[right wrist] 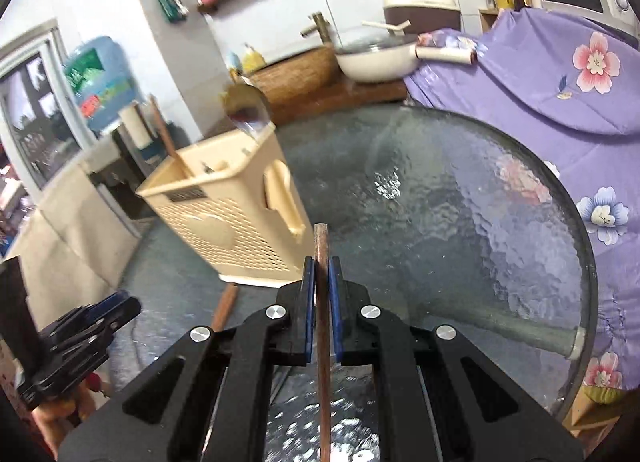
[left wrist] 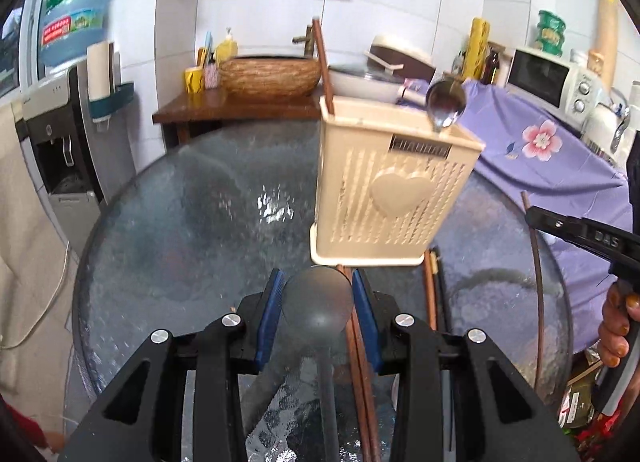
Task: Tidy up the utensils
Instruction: 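Lift the plastic spoon and chopstick and carry both over the holder, then lower the plastic spoon and chopstick into the holder and open both tools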
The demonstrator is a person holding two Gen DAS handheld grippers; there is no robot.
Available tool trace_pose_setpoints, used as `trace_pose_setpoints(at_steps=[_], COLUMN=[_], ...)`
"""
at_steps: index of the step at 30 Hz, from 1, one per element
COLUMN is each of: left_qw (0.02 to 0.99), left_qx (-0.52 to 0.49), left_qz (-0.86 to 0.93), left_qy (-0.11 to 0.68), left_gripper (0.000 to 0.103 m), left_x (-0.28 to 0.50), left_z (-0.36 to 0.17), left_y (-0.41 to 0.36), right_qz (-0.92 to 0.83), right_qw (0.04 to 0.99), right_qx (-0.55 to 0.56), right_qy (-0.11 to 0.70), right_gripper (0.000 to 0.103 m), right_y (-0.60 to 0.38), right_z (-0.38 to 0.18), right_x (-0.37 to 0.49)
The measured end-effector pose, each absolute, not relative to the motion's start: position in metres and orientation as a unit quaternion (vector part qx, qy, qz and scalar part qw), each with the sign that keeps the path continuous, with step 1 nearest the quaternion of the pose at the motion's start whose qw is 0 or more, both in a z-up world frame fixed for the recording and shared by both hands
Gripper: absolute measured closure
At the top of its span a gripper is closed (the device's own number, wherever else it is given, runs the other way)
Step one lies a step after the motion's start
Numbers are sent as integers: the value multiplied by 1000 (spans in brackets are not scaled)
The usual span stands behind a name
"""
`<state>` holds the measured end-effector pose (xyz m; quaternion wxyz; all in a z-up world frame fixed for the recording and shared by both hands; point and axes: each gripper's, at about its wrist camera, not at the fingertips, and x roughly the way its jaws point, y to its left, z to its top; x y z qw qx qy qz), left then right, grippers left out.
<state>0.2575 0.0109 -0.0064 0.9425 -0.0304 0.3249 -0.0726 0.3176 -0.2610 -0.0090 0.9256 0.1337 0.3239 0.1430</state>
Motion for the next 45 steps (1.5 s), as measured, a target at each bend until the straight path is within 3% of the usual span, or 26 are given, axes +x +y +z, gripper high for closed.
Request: trace_pose_setpoints(at_steps=[20,30,41,45], left_qw=[960,968,983,985], left_qx=[-30,-46,-67,-75], left_qz=[-102,-113,-97,-88], left_qy=[261,221,141,129], left_gripper=[68,68,68,68], left_x=[239,254,317,344], left_z=[42,81,173,184], left_y=[6,4,-3,-10], right_qz=[190,206,210,183], right_qw=[952,955,965,974], right_qx=[76,66,81,77], right_qy=[227,204,132,109], right_gripper=[95,95,95,95], right_y=[-253,-241,-223,-212], right_z=[74,114,212,235], right_x=[231,244,284,310])
